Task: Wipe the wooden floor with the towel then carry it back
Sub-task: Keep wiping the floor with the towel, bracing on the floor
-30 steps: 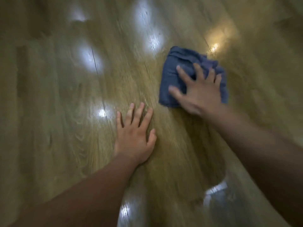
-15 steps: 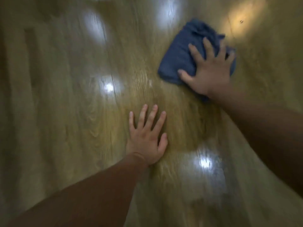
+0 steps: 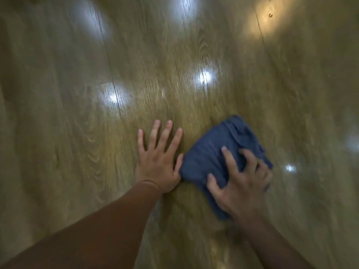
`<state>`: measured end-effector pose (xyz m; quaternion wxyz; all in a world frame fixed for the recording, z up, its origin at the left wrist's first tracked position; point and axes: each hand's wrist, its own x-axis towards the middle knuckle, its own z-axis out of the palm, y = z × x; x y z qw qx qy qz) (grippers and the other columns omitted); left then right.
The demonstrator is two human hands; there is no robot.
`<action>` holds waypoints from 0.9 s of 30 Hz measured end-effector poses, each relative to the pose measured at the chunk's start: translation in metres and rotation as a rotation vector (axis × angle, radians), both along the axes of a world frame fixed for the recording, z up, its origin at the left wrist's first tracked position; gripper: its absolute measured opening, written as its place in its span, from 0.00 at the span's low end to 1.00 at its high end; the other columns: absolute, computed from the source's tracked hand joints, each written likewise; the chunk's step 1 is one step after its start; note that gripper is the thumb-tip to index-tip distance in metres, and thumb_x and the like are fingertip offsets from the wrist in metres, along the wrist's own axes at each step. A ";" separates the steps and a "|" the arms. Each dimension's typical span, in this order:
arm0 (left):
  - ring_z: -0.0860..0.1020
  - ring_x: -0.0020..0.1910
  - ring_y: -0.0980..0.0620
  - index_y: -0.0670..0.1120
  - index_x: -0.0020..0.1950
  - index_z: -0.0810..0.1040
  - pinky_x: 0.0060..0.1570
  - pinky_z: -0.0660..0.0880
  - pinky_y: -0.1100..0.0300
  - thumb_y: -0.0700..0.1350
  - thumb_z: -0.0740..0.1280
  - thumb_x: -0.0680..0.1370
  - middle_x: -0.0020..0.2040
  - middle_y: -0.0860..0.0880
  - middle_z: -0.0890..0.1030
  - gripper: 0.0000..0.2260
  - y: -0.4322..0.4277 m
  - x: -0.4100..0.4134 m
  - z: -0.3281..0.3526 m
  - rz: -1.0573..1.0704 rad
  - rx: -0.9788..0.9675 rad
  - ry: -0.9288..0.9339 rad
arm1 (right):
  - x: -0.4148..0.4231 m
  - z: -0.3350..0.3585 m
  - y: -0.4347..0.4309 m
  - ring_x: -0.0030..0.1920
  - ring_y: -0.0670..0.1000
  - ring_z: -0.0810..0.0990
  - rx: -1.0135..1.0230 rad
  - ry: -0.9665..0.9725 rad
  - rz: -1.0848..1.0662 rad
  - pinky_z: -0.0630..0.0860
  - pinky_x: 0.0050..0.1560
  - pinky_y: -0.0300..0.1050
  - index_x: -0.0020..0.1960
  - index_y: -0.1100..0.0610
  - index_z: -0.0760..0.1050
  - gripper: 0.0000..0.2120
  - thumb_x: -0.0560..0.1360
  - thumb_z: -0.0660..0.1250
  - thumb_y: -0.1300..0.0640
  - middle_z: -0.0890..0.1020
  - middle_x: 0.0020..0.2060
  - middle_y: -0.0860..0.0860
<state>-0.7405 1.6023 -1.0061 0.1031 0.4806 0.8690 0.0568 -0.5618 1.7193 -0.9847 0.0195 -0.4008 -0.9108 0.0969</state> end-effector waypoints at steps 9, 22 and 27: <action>0.57 0.79 0.41 0.50 0.77 0.65 0.74 0.50 0.32 0.57 0.57 0.77 0.79 0.46 0.62 0.29 0.002 0.000 -0.001 0.020 -0.028 -0.003 | -0.213 -0.007 0.182 0.77 0.71 0.49 -0.093 -0.061 -0.254 0.43 0.73 0.70 0.81 0.41 0.48 0.44 0.70 0.44 0.22 0.52 0.81 0.54; 0.58 0.78 0.40 0.48 0.76 0.68 0.72 0.53 0.31 0.56 0.57 0.77 0.78 0.45 0.64 0.29 0.003 0.002 0.000 0.012 0.013 -0.008 | -0.074 -0.014 0.256 0.76 0.66 0.57 0.052 -0.130 -0.410 0.53 0.72 0.70 0.78 0.39 0.55 0.38 0.70 0.54 0.31 0.58 0.79 0.51; 0.58 0.78 0.40 0.49 0.77 0.67 0.72 0.53 0.30 0.57 0.56 0.77 0.78 0.45 0.64 0.29 0.004 0.000 0.003 0.020 0.002 -0.017 | -0.123 -0.003 0.238 0.76 0.69 0.55 -0.014 -0.068 -0.664 0.49 0.73 0.67 0.78 0.41 0.58 0.36 0.72 0.53 0.32 0.58 0.79 0.53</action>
